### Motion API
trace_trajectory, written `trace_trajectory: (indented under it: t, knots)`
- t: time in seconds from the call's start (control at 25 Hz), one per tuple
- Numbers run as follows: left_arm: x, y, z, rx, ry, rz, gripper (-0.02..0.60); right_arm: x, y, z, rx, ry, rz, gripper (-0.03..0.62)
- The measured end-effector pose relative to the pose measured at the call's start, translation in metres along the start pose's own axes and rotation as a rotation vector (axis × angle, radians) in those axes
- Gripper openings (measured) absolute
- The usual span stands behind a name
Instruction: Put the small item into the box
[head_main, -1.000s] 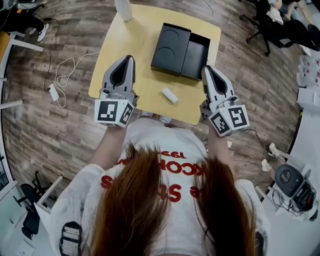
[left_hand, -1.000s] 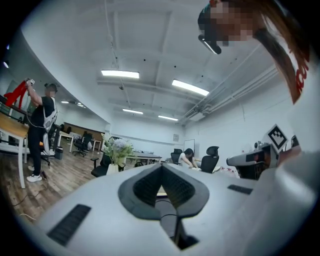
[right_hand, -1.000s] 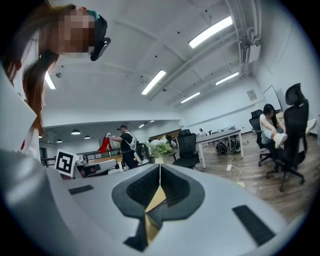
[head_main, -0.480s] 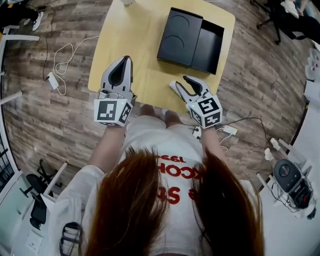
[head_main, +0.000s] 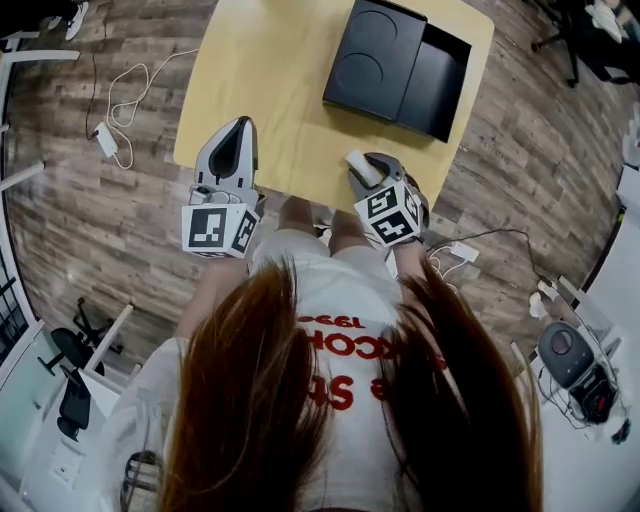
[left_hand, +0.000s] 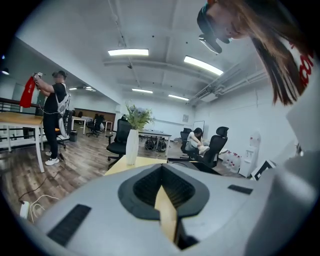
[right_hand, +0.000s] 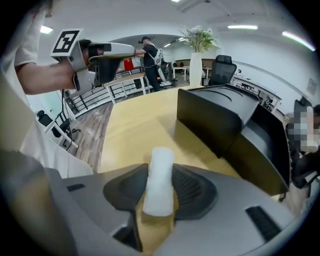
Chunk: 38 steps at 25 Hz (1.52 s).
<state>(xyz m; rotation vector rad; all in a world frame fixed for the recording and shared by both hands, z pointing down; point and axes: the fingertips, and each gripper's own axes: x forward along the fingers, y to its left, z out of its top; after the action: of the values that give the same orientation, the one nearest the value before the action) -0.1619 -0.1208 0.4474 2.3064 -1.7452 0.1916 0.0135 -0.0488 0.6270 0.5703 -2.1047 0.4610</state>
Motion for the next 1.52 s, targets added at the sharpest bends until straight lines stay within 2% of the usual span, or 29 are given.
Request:
trace_trajectory:
  t: [0.12, 0.32, 0.64, 0.88, 1.04, 1.2, 1.36, 1.52]
  knots:
    - [0.0, 0.002, 0.002, 0.0, -0.006, 0.005, 0.006, -0.002, -0.003, 0.003, 0.035, -0.017, 0.0, 0.146]
    - [0.005, 0.0, 0.02, 0.01, -0.048, -0.008, 0.006, -0.031, -0.016, 0.033, 0.111, -0.162, -0.026, 0.14]
    - [0.019, -0.01, 0.068, 0.045, -0.148, -0.049, 0.006, -0.127, -0.073, 0.106, 0.246, -0.517, -0.196, 0.14]
    - [0.036, -0.026, 0.108, 0.082, -0.232, -0.097, 0.006, -0.206, -0.103, 0.149, 0.265, -0.777, -0.326, 0.14]
    - [0.044, -0.033, 0.123, 0.093, -0.262, -0.118, 0.006, -0.243, -0.113, 0.164, 0.261, -0.889, -0.387, 0.14]
    - [0.056, -0.042, 0.131, 0.098, -0.276, -0.15, 0.006, -0.26, -0.13, 0.163, 0.279, -0.92, -0.445, 0.14]
    - [0.07, -0.054, 0.126, 0.088, -0.262, -0.182, 0.006, -0.255, -0.146, 0.145, 0.334, -0.878, -0.465, 0.14]
    - [0.091, -0.067, 0.104, 0.066, -0.219, -0.214, 0.006, -0.237, -0.162, 0.122, 0.427, -0.827, -0.458, 0.14]
